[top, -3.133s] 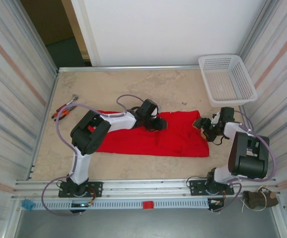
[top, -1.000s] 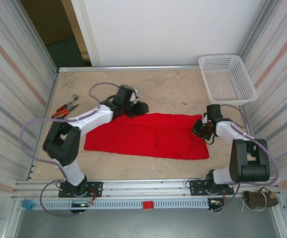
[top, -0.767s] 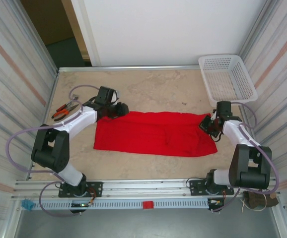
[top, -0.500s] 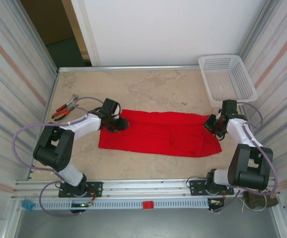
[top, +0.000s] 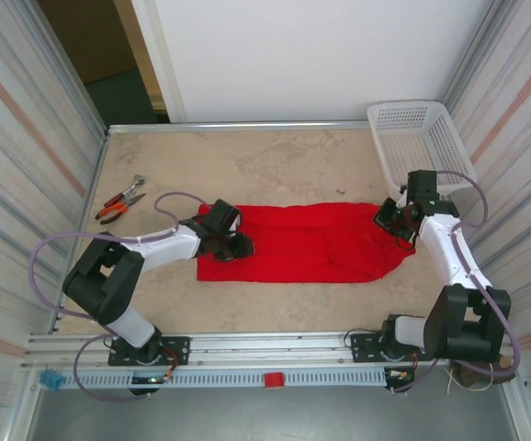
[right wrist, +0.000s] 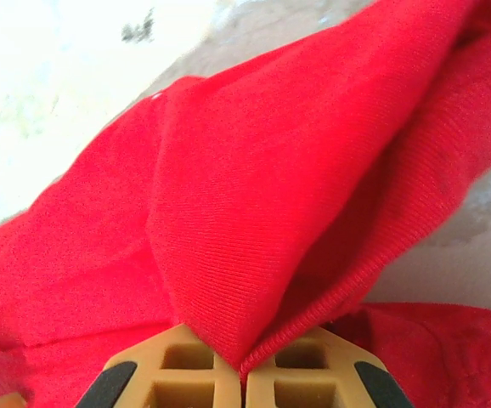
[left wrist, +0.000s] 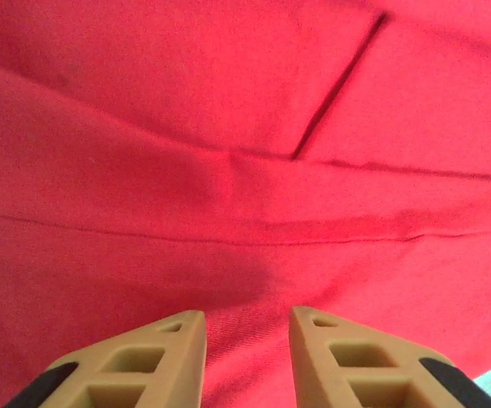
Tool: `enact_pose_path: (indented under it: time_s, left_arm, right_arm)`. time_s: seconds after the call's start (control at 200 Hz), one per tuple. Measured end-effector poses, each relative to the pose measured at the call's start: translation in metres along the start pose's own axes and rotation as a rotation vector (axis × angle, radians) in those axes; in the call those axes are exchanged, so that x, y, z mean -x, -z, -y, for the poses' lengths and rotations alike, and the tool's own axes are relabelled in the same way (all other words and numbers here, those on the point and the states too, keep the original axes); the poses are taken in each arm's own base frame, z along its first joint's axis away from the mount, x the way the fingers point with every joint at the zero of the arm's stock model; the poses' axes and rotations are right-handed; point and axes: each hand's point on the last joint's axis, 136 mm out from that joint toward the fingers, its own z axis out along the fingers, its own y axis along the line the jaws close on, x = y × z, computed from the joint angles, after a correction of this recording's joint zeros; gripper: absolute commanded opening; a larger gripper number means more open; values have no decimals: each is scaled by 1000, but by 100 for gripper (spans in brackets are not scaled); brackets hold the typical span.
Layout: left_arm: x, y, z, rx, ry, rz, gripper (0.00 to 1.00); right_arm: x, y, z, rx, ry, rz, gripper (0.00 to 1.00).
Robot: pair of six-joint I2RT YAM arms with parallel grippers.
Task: Fold the inside-out t-shirt
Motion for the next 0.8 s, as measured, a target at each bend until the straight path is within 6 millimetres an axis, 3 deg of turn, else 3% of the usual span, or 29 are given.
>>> enact_pose_path:
  time_s: [0.155,0.23,0.306,0.411,0.586,0.797]
  left_arm:
    - [53,33,-6,0,32,116,35]
    - [74,44,-23,16,63,159,35]
    - [82,49,-46,50,102,165,35]
    - [79,45,-66,75,130,144,34]
    - [51,21,-84,95,153,45,34]
    - [48,12,-84,76,154,28,33]
  right_arm:
    - [-14,11,-27,19,82,6,0]
    - [-20,14,-37,25,103,5,0]
    - [-25,15,-44,24,115,4,0]
    - [-30,18,-53,19,127,5,0]
    - [-38,25,-79,42,162,19,0]
    - [-63,24,-125,69,237,7,0]
